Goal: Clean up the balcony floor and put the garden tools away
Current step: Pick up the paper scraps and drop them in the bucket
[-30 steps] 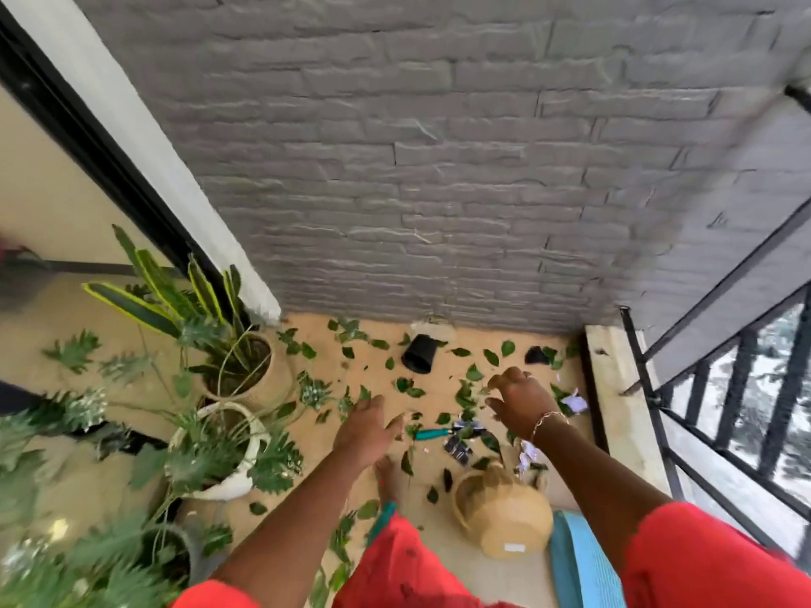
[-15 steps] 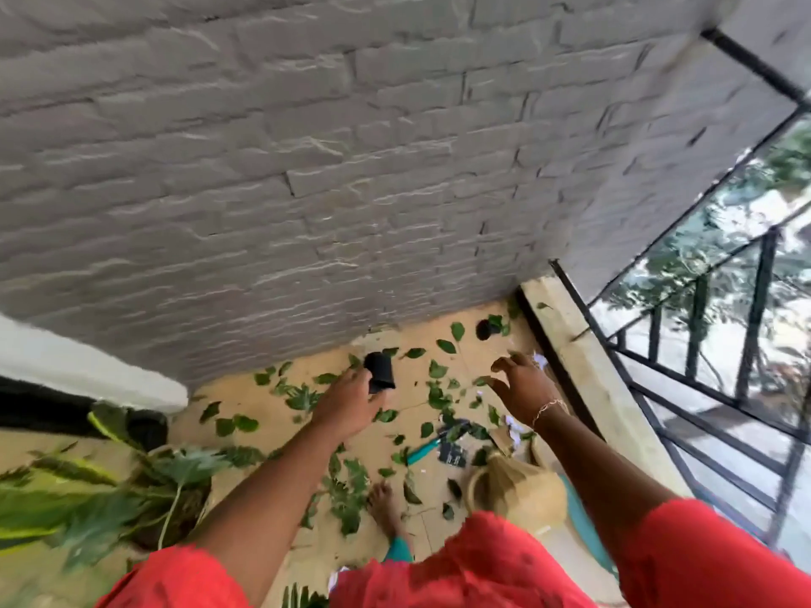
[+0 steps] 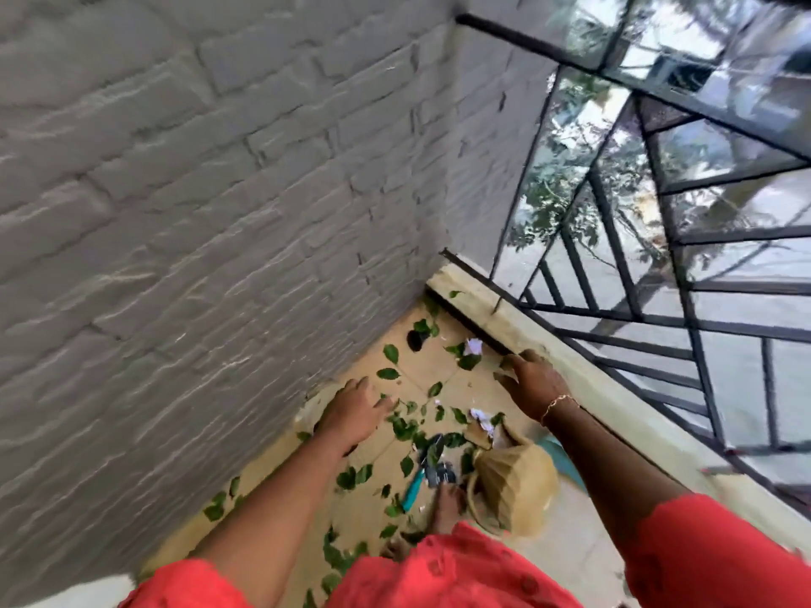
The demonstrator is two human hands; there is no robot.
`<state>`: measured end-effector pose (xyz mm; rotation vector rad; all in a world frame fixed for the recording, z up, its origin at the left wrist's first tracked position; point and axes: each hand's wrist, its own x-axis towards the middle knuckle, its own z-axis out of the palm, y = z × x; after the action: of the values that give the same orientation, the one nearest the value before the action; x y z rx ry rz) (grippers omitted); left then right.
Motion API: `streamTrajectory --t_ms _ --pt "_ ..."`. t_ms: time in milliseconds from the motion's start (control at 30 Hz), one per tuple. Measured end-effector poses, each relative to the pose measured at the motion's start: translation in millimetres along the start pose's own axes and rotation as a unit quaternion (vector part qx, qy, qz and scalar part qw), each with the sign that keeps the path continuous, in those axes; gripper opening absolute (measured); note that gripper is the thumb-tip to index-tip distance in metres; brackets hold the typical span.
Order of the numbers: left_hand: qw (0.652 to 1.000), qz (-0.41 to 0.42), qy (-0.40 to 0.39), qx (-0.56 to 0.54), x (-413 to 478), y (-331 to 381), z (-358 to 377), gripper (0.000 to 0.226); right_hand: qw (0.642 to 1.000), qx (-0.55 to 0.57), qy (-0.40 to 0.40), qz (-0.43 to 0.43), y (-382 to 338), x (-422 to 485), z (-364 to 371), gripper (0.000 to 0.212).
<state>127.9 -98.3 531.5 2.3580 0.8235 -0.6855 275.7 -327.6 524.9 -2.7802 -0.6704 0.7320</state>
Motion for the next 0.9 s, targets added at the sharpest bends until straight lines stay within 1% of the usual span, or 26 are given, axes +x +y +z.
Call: streamTrajectory --t_ms 100,233,367,467,567,633,700,833,900 --pt "0.999 0.032 -0.006 0.035 21 22 -6 0.061 0.999 0.019 0.007 0.033 17 6 -4 0.038" --pt "0.998 0.048 -0.027 0.043 46 43 -9 0.062 0.997 0.035 -0.005 0.069 34 11 0 0.037" --pt "0.994 0.086 -0.045 0.052 69 50 2 0.052 0.993 0.056 -0.013 0.104 43 23 16 0.036" --pt "0.993 0.098 -0.063 0.029 98 45 22 0.043 0.988 0.087 -0.002 0.129 48 35 41 0.033" --pt "0.995 0.079 -0.062 -0.024 137 33 51 0.037 0.981 0.115 0.004 0.158 52 49 81 0.03" --pt "0.995 0.057 -0.048 -0.065 162 17 76 0.036 0.979 0.114 -0.008 0.168 51 59 115 0.03" --pt "0.993 0.033 -0.028 -0.109 186 -2 105 0.033 0.98 0.097 -0.038 0.172 50 74 153 0.033" --pt "0.976 0.008 0.048 -0.213 230 -46 184 0.02 0.986 0.065 -0.081 0.131 53 121 239 0.037" --pt "0.966 -0.005 0.091 -0.243 246 -74 234 0.023 0.988 0.04 -0.115 0.098 58 149 282 0.039"
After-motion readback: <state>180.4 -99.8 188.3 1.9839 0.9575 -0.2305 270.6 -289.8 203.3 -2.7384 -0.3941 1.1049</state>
